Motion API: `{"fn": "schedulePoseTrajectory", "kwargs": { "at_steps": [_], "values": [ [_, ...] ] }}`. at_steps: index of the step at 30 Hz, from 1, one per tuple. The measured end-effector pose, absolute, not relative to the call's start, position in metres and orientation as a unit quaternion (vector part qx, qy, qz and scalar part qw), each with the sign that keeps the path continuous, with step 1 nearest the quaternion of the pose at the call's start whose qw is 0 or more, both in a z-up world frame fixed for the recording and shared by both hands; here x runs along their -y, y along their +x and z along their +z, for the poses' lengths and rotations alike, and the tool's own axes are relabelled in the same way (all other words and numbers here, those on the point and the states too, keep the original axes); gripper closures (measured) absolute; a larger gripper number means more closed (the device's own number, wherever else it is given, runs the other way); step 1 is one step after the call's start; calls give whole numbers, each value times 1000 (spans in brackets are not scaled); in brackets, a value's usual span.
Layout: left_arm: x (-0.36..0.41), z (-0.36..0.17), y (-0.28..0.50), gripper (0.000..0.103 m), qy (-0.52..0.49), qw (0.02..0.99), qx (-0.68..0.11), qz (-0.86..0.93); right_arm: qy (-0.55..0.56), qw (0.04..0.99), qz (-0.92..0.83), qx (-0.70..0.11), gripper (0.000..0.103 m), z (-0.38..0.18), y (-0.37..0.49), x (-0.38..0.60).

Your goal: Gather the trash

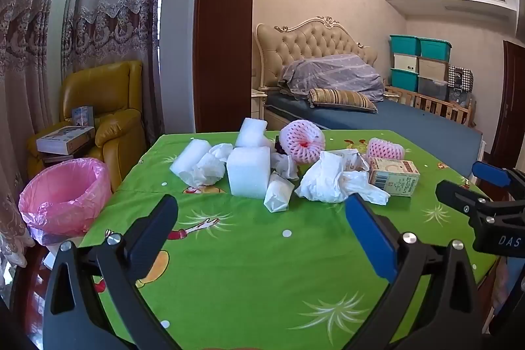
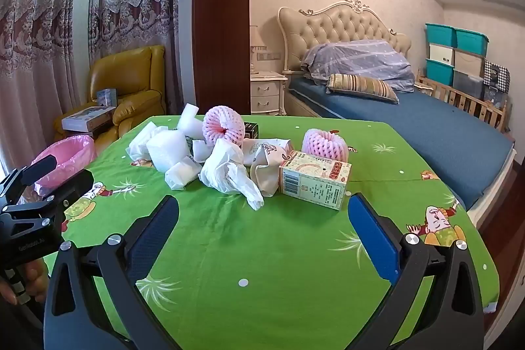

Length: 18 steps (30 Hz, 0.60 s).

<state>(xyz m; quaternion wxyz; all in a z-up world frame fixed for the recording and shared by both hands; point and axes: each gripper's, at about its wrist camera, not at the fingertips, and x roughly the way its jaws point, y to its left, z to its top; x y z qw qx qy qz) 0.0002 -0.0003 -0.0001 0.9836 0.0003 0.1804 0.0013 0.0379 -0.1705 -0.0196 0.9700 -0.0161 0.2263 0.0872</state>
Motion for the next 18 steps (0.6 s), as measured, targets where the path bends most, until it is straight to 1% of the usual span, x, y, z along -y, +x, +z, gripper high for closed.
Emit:
{"fn": "schedulePoseTrajectory", "kwargs": {
  "at_steps": [18],
  "values": [
    [0, 0, 0, 4, -7, 983, -182, 0, -13, 970, 88, -227, 6, -20, 40, 169]
  ]
}}
